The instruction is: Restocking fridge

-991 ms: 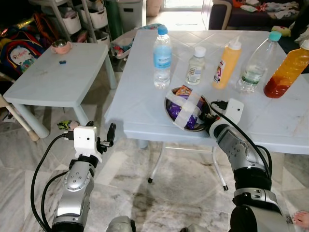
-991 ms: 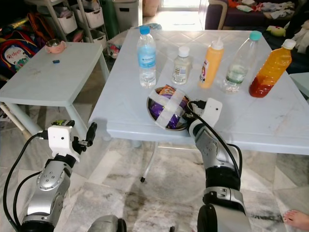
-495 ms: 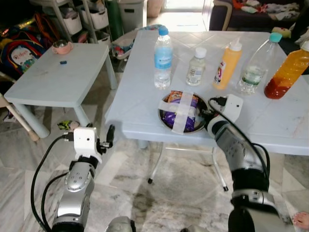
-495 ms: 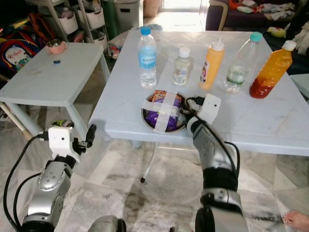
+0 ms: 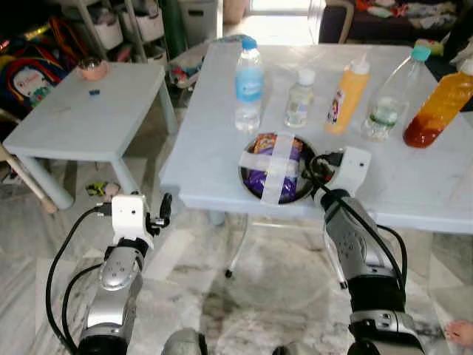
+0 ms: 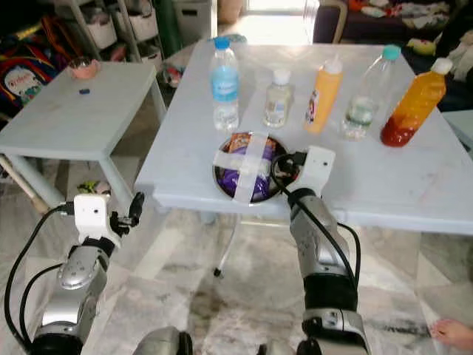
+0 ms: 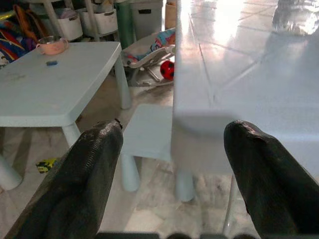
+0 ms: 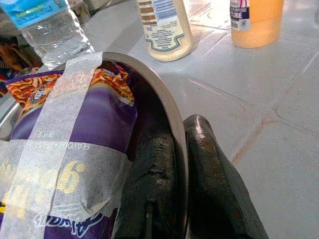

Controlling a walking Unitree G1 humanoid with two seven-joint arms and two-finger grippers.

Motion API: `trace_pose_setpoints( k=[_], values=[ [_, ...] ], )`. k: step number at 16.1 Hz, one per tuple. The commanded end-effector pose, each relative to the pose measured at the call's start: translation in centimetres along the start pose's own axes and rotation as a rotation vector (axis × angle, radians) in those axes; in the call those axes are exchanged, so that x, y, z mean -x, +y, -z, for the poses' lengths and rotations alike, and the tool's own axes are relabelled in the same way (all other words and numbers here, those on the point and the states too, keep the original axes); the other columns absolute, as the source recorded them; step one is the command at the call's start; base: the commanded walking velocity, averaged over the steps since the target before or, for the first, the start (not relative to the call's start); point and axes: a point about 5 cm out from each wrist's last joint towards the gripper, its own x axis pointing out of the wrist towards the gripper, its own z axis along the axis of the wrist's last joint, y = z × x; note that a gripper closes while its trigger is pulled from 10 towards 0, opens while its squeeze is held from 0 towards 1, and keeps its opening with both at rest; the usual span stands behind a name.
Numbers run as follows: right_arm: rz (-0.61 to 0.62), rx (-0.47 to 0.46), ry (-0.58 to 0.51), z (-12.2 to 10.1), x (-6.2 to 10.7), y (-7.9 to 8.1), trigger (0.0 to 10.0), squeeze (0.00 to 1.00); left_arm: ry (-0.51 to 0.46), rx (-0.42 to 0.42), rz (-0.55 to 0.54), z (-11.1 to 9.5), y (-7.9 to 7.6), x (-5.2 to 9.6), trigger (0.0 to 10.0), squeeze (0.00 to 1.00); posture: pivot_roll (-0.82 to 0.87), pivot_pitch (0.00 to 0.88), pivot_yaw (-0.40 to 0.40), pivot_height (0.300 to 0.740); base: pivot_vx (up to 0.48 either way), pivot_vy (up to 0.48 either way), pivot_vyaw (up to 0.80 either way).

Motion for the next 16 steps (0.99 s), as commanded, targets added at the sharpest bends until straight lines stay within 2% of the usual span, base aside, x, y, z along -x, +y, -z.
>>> trace_pose_setpoints(
  k=[1, 2, 3, 4, 5, 8, 10, 13, 16],
  values=[
    [0.026, 0.020, 0.086, 2.1, 0.5, -0.6, 0.0, 0.00, 0.038, -0.016, -0.007, 0.8, 0.7, 0.5, 10.0, 0.00, 0.06, 0.000, 0.033, 0.740, -0.319, 0.000, 0.00],
    [0.024, 0.014, 0.077, 2.0, 0.6, -0.7, 0.0, 0.00, 0.048, -0.020, -0.008, 1.1, 0.9, 0.7, 10.0, 0.00, 0.06, 0.000, 0.030, 0.740, -0.326, 0.000, 0.00],
    [0.006, 0.000, 0.056, 1.9, 0.7, -0.6, 0.7, 0.00, 0.054, -0.022, -0.007, 1.3, 1.0, 0.9, 10.0, 0.00, 0.06, 0.000, 0.028, 0.740, -0.330, 0.000, 0.00],
    [-0.004, -0.003, 0.039, 1.8, 0.9, -0.6, 8.7, 0.00, 0.060, -0.022, -0.007, 1.4, 1.2, 1.0, 10.0, 0.00, 0.06, 0.000, 0.027, 0.740, -0.326, 0.000, 0.00],
    [-0.032, -0.010, 0.000, 1.5, 1.2, -0.5, 10.0, 0.00, 0.067, -0.020, -0.009, 1.5, 1.4, 1.4, 10.0, 0.00, 0.06, 0.000, 0.027, 0.740, -0.337, 0.000, 0.00],
    [-0.117, 0.028, -0.092, 1.0, 3.0, -0.1, 10.0, 0.00, 0.103, -0.026, -0.041, 2.4, 2.6, 3.3, 10.0, 0.00, 0.06, 0.000, 0.023, 0.740, -0.340, 0.000, 0.00],
    [-0.147, 0.027, -0.107, 1.2, 3.9, 0.1, 10.0, 0.00, 0.117, -0.020, -0.064, 2.8, 2.7, 4.0, 10.0, 0.00, 0.06, 0.000, 0.021, 0.740, -0.339, 0.000, 0.68],
    [-0.193, 0.038, -0.115, 1.4, 4.2, 0.8, 10.0, 0.00, 0.104, -0.010, -0.086, 2.7, 2.0, 4.2, 10.0, 0.00, 0.07, 0.000, 0.015, 0.740, -0.114, 0.000, 0.79],
    [-0.194, 0.043, -0.122, 1.3, 4.1, 0.8, 10.0, 0.00, 0.100, -0.017, -0.145, 2.7, 2.6, 5.0, 10.0, 0.00, 0.09, 0.000, 0.013, 0.740, 0.000, 0.000, 0.79]
  ],
)
